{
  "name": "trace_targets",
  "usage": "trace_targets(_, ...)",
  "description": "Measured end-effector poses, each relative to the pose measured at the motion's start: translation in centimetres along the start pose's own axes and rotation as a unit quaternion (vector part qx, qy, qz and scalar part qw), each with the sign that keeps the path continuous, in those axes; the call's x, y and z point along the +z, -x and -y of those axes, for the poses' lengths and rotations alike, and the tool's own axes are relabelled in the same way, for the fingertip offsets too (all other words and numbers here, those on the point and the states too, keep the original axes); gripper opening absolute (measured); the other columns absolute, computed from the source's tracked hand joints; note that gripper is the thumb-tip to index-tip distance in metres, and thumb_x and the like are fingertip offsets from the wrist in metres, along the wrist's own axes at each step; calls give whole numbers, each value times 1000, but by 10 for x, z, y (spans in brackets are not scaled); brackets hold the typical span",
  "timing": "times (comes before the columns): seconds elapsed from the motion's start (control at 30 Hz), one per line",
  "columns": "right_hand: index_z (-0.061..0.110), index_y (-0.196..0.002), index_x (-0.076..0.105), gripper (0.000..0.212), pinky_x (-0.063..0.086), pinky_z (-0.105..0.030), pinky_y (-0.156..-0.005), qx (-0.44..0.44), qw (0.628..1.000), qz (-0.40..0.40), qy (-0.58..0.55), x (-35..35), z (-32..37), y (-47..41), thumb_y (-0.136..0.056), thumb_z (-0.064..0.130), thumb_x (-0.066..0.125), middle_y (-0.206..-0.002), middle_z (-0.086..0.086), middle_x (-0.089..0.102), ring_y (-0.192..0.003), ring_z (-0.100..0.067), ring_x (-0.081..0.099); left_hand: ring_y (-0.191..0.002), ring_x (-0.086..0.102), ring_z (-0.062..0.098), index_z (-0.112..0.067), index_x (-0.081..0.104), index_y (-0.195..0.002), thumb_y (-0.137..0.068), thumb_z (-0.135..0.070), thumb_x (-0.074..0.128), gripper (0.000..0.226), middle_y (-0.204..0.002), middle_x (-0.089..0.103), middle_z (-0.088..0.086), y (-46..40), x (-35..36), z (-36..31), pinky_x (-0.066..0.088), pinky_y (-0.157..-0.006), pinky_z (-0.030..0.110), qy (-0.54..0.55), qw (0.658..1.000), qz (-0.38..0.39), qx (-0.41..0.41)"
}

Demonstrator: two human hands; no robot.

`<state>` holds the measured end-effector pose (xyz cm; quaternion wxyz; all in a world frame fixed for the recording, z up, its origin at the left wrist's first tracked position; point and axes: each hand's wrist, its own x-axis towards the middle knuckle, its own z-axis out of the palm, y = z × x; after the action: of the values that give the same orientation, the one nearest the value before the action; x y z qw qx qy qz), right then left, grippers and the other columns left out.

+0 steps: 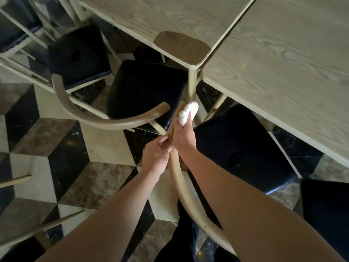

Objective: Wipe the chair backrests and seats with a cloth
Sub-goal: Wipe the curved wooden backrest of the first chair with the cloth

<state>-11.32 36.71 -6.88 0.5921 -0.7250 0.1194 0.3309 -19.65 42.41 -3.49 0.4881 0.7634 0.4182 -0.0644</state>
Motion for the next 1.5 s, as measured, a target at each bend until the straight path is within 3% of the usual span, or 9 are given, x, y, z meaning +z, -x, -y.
trace_targets(0.3,45,-162,11,67,52,-44,-102,16,1000,7,-5,-3,5,-1,-104,54,42,-137,-1,62,-115,-22,64,-99,64,-8,-26,67,-131,-101,-25,62,31,-108,71,-23,6,5,10,49,-85,16,64,997,-21,-24)
trace_targets(0.43,45,-159,25,61,56,-28,-82,2,997,68,31,-19,-26,34,-102,42,46,-125,6,67,-102,-8,66,-106,67,-1,-34,66,-126,-104,-35,55,24,-111,71,-20,40,17,20,52,-91,25,120,991,-35,-45)
trace_targets(0.57,57,-150,35,53,60,-39,-92,3,991,111,70,-42,-75,103,-99,51,50,-116,13,72,-101,-6,71,-102,69,0,-38,65,-127,-105,-33,48,28,-108,73,-21,85,33,31,53,-85,21,127,988,-61,-65)
trace_targets(0.67,59,-151,30,54,58,-43,-95,-26,977,141,160,-75,-109,148,-100,54,48,-133,14,66,-113,-9,67,-119,63,11,-39,52,-143,-105,-37,45,39,-129,67,-13,118,48,34,51,-101,36,99,987,-80,-93)
trace_targets(0.93,46,-152,37,55,42,-35,-112,-171,848,163,474,-217,-170,221,-97,42,44,-145,23,53,-130,-4,50,-140,49,23,-31,28,-160,-100,-30,59,67,-157,47,-1,192,93,48,41,-114,51,92,984,-110,-109)
trace_targets(1.1,28,-163,19,87,18,-46,-127,-263,780,152,547,-246,-203,247,-90,26,65,-169,15,20,-157,-9,16,-126,57,11,-31,46,-151,-93,-17,70,64,-139,62,-7,201,98,51,45,-111,48,169,968,-142,-116)
trace_targets(1.2,23,-162,24,100,16,-52,-122,-276,758,144,574,-259,-221,258,-81,36,81,-169,5,25,-157,-21,22,-120,59,6,-35,51,-147,-89,-14,75,66,-130,63,-14,198,93,54,50,-107,46,183,964,-140,-132)
trace_targets(1.37,14,-159,35,99,21,-54,-119,-330,702,140,616,-242,-225,245,-76,37,86,-167,-6,32,-152,-31,33,-118,63,18,-41,46,-147,-90,-53,67,62,-126,64,-8,170,73,50,51,-103,49,254,946,-96,-177)
trace_targets(1.5,4,-162,18,95,16,-53,-121,-366,652,158,645,-186,-201,215,-86,32,69,-170,-15,15,-158,-31,13,-114,65,17,-46,64,-114,-101,-57,43,27,-112,69,-9,127,42,32,49,-84,31,292,937,-72,-178)
